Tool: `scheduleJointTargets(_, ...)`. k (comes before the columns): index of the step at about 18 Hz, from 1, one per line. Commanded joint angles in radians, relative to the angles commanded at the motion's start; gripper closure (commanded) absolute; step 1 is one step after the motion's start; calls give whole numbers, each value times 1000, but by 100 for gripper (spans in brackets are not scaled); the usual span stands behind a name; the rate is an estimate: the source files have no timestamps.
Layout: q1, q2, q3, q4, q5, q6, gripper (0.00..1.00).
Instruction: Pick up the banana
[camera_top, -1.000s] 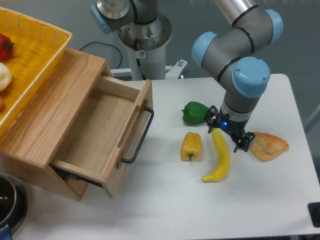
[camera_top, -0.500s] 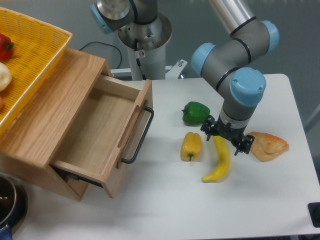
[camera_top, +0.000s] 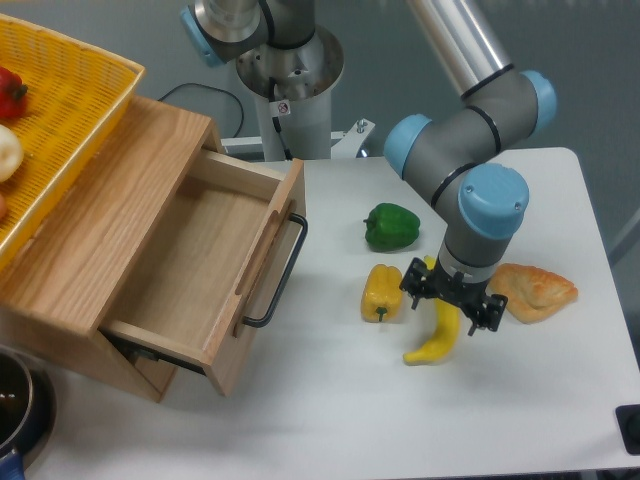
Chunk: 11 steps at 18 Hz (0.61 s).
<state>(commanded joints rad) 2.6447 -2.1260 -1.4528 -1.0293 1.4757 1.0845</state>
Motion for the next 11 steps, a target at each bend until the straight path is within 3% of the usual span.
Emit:
scheduleJointTargets(2,-15,-15,0,3,2,2,6)
scheduleJointTargets(4,-28,-28,-8,2,15,3,16)
scheduleJointTargets(11,-71,-51,-9,2,97,2,17)
